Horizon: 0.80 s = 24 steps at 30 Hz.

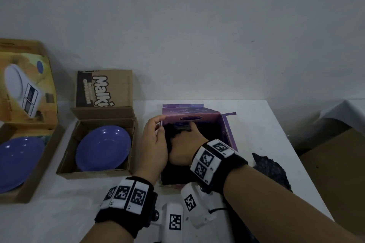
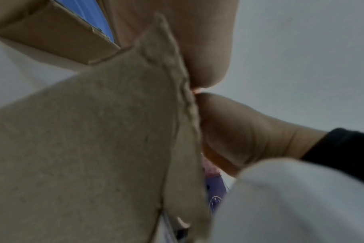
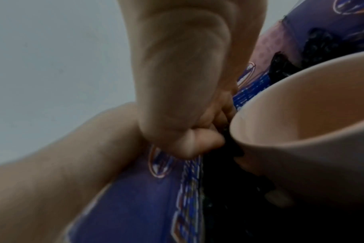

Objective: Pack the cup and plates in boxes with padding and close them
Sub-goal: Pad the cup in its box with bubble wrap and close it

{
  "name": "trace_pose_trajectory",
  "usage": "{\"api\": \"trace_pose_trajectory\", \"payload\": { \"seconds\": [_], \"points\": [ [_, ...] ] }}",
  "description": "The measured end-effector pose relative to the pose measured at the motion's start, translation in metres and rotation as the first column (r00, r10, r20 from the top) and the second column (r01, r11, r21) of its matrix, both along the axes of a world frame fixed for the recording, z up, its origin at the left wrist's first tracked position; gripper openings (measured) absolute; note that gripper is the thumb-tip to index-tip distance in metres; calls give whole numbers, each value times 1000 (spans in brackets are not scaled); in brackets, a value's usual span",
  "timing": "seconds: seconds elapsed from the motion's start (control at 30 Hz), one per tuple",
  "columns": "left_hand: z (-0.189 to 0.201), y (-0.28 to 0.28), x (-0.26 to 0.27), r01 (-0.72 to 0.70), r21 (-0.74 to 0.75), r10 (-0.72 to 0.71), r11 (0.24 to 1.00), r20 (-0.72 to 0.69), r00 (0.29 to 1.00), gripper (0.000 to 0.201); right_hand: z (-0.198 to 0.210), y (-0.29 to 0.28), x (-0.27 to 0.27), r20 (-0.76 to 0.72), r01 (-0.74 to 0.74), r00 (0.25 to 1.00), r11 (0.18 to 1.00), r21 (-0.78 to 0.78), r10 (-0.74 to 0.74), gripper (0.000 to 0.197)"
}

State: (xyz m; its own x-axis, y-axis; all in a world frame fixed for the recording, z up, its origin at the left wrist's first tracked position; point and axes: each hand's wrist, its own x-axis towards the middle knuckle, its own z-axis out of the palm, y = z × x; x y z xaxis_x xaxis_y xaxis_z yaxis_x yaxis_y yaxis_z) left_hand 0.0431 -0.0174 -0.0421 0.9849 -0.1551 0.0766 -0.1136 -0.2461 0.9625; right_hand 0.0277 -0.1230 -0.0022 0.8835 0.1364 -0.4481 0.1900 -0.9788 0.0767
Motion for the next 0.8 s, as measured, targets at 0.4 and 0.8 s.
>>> {"api": "trace_pose_trajectory", "payload": {
  "seconds": [0.4,0.8],
  "points": [
    [-3,-1,1,2,-16,-2,1000,-3,1000,30,-11,-16,-1,128,-15,992,982,191,-10,39],
    [-2,-2,0,-84,212,56,974,135,989,28,11,-72,-43,499,446,634,806,390,-591,38]
  ]
}}
